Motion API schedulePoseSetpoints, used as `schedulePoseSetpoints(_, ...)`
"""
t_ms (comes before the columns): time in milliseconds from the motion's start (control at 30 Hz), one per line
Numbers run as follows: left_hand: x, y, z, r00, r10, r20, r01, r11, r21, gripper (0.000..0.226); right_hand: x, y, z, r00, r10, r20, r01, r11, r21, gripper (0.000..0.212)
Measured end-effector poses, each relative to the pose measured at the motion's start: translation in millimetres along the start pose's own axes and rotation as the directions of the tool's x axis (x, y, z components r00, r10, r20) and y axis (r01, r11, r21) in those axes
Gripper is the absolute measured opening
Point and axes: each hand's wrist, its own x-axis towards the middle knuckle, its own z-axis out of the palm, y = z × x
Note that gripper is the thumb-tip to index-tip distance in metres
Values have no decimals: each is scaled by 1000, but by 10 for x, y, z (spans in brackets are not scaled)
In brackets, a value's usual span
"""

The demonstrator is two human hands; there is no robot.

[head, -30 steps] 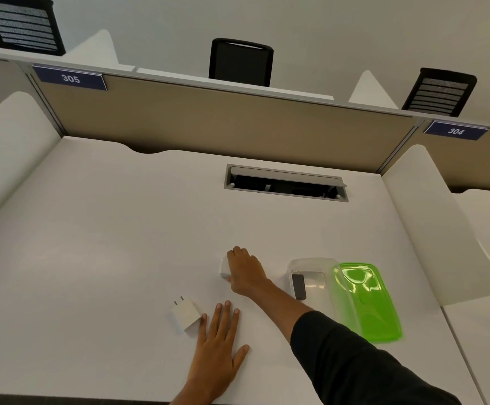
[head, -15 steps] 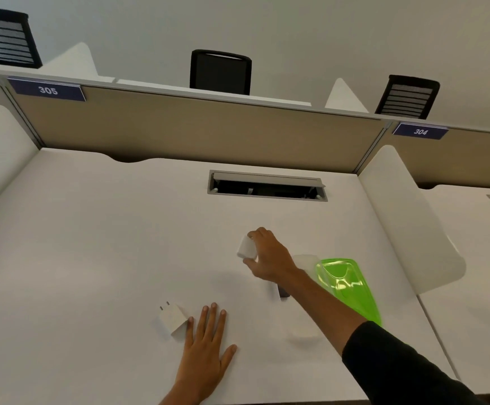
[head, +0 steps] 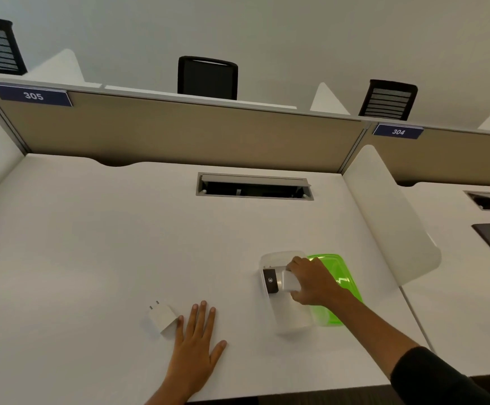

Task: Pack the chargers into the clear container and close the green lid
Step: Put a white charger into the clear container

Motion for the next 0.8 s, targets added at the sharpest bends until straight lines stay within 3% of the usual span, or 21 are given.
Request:
schedulePoseSetpoints(233, -8, -12, 24, 1000, -7, 13, 7, 1000, 4, 86, -85, -50, 152, 983, -48, 175, 84, 976, -200, 54)
schedulePoseSetpoints(433, -37, 0, 25, 1000, -6, 4, 6, 1000, 2, 85, -96, -91, 191, 976, -38, 215, 99, 956, -277, 47)
schedulePoseSetpoints(800, -80, 11, 22, 1000, -23, 11, 23, 1000, 15, 83, -135, -178, 107, 971, 25, 236, 35, 968, -250, 51)
